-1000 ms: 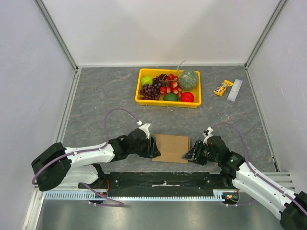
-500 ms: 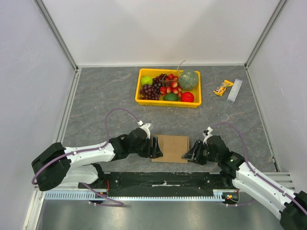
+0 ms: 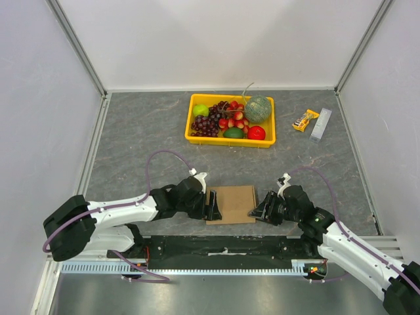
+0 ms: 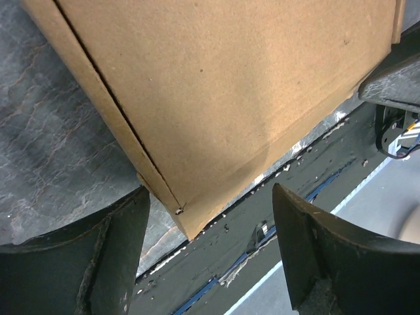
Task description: Fold the paper box
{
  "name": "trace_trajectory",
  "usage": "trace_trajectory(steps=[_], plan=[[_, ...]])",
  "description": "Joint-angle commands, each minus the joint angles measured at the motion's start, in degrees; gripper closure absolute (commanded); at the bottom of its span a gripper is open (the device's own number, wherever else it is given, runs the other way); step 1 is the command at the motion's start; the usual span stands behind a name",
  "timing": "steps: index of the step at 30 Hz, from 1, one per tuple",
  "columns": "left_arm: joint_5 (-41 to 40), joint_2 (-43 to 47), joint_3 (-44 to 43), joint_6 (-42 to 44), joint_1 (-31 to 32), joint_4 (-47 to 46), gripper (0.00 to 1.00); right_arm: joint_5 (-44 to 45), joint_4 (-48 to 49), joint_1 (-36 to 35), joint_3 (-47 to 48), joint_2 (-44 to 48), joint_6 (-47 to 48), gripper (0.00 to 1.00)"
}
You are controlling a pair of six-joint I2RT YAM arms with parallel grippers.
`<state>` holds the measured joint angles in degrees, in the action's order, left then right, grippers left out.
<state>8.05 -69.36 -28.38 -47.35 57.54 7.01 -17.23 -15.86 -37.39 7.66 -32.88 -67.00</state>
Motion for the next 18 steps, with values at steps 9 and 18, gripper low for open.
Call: trace_trajectory(steps=[9, 18], plan=[[1.18, 4.50, -1.06, -3.18, 1.08, 3.01, 0.14, -1.66, 3.73, -0.14, 0.87, 0.89, -0.32, 0.51], [0.56, 5.47, -0.71, -4.15, 1.52, 4.16, 0.13, -1.84, 3.64, -0.14, 0.95, 0.71, -0.32, 0.51]])
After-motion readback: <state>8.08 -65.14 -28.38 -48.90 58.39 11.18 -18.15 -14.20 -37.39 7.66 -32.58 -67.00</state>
